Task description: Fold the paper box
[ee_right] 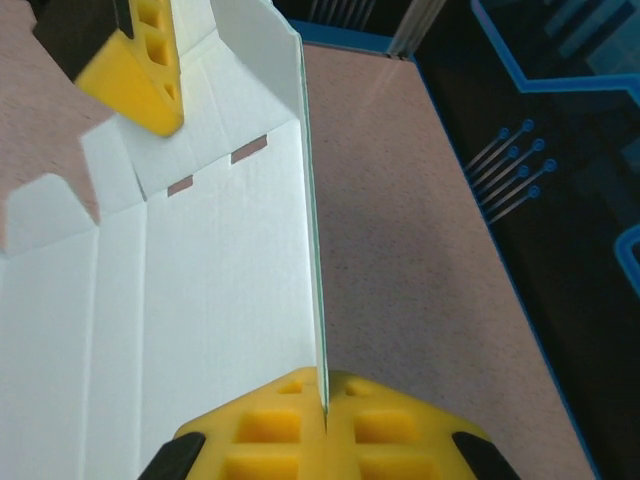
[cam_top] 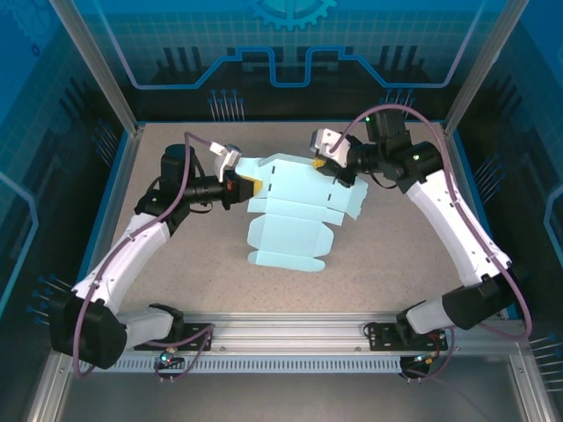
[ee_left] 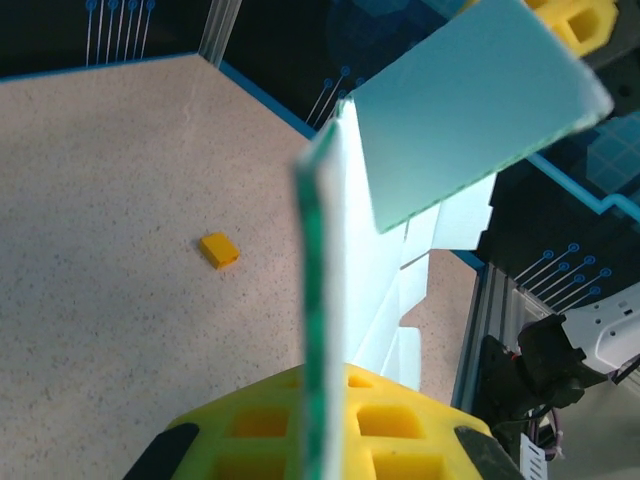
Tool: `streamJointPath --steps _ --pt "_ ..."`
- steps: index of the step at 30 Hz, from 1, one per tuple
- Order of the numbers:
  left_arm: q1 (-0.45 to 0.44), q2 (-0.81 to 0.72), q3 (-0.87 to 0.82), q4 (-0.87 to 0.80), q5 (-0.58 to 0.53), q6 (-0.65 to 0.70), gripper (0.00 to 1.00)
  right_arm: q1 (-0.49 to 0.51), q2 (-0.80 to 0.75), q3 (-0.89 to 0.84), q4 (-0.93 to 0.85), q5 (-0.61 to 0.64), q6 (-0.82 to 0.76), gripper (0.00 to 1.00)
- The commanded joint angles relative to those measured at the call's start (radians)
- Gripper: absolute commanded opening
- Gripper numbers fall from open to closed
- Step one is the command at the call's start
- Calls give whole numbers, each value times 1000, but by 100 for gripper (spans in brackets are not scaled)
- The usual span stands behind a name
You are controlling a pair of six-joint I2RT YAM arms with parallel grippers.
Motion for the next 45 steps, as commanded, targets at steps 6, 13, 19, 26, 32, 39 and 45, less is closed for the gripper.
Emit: streamJointPath --steps 6,13,19,26,32,39,45 --pt "18 48 84 24 13 -139 0 127 -127 -249 246 404 60 3" --pt "37 111 135 16 40 -171 0 218 -197 -390 354 614 42 3" --pt "38 157 166 19 53 -162 0 249 -217 -416 358 661 67 2" --pt "37 187 195 10 13 -73 5 142 -163 -303 208 411 242 2" --pt "38 232 232 2 -11 -28 22 61 -77 -198 92 234 339 1" --pt "48 249 239 -44 -160 1 40 -17 -12 -193 73 100 452 0" --pt "50 178 163 -27 -405 -66 48 -56 52 -233 122 95 560 0"
